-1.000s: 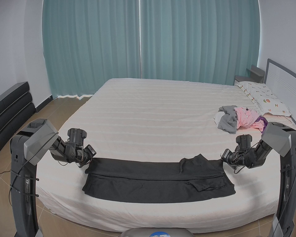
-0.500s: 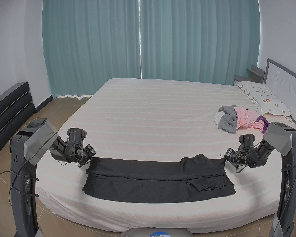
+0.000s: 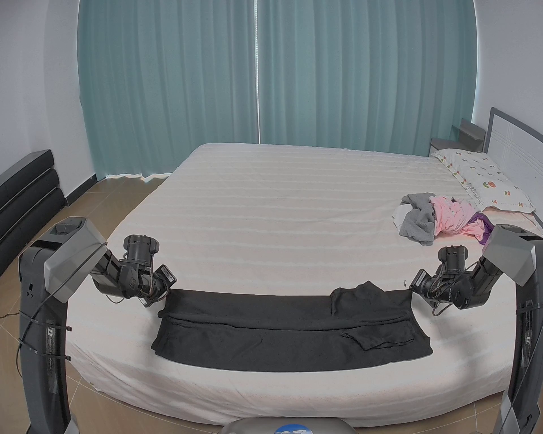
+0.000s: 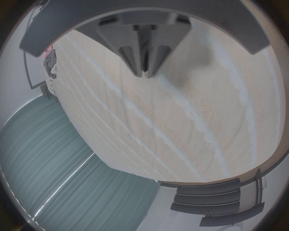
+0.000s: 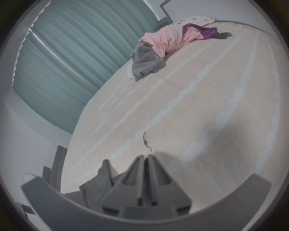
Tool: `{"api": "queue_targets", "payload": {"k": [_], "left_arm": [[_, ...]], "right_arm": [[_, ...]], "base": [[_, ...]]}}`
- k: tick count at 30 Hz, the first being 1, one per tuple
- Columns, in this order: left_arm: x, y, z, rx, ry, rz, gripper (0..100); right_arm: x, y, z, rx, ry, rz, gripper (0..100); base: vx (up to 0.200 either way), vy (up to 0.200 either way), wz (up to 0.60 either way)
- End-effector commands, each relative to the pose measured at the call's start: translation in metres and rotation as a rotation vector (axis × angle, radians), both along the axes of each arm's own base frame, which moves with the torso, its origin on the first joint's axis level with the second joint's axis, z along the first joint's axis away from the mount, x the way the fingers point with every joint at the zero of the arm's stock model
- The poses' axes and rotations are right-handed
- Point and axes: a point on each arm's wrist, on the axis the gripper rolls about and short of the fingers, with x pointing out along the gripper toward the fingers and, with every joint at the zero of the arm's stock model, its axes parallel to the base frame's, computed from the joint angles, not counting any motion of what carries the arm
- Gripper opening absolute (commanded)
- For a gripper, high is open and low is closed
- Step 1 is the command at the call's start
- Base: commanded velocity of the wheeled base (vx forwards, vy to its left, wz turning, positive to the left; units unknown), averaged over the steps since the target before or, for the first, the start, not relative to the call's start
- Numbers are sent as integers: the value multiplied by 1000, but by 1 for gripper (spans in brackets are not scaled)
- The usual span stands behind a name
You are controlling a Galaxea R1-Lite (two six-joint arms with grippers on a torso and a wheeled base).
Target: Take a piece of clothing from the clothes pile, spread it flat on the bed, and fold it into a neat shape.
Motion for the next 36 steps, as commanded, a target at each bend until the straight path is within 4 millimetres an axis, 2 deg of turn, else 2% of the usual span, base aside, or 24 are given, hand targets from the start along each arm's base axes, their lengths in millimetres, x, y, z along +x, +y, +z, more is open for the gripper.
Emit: {"api": "queue_targets", "payload": {"k": [1,4,8,14,15,19,29,36], "left_arm": [[-1,0,0,0,3,-1,100],[-1,1,4,-8,0,1,100],[-6,9,15,-25,-14,22,100],[-22,13,36,-129,-14,5,100],[-27,15,41,-156,-14,-12,100],[-29,19,42,-168,-11,-15,100],[-29,20,38,-166,-4,-13,100],[-29,20,38,-165,-4,-14,100]], "right_arm": [[0,2,1,3,-3,4,100],[-2,2,18,1,-44,2,100],[-16,8,48,3,-140,25,100],[-24,30,65,4,-195,98,100],[-26,40,68,15,-194,134,100],[-30,54,63,28,-158,198,100],[-30,57,37,-68,-81,337,100],[-28,69,20,-80,-22,388,100]], "base": [[0,0,0],[0,0,0],[0,0,0],[0,0,0],[0,0,0],[0,0,0],[0,0,0],[0,0,0]]}}
